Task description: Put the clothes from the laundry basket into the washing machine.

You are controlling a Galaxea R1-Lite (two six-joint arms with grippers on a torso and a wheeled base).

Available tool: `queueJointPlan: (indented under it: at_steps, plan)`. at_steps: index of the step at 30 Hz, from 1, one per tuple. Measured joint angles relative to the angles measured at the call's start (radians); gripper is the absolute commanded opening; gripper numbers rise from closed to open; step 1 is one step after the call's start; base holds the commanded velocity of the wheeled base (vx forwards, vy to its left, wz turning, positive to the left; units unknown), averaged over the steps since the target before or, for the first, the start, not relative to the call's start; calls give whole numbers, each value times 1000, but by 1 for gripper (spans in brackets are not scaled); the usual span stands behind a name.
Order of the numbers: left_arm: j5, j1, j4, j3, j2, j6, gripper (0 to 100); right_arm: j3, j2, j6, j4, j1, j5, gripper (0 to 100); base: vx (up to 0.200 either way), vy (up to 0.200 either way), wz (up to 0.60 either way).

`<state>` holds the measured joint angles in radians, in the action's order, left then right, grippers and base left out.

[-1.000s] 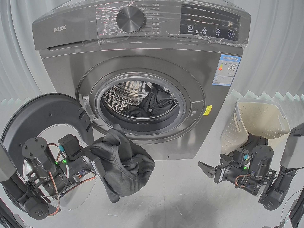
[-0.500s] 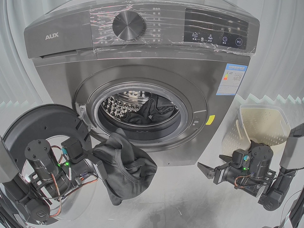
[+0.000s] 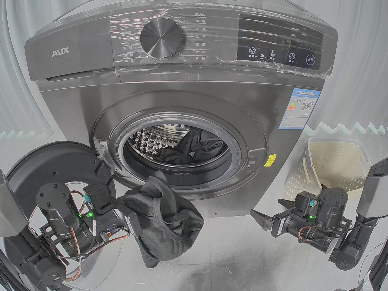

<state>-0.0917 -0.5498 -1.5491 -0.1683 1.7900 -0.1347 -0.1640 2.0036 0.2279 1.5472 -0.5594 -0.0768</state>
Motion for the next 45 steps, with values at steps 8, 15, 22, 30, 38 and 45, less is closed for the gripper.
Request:
queueJointPlan:
  at_steps: [8,15,22,30,38,45]
  plan:
    - [0,-19,1,-54,36,-3,0,2,-7,2,-1,-27,-1,100,0,0,0]
    - [4,-32,1,-173,147,77,0,9,-13,4,-1,-50,-3,100,0,0,0]
    - [2,-43,1,-346,273,67,0,23,-20,3,-1,-72,-4,100,0,0,0]
    - [66,-45,5,-565,430,14,0,31,-31,2,-1,-89,-4,100,0,0,0]
    - [103,-13,99,-771,548,10,0,34,-34,3,-1,-94,-5,100,0,0,0]
    - [109,63,225,-977,620,51,0,47,-32,3,-2,-96,-5,100,0,0,0]
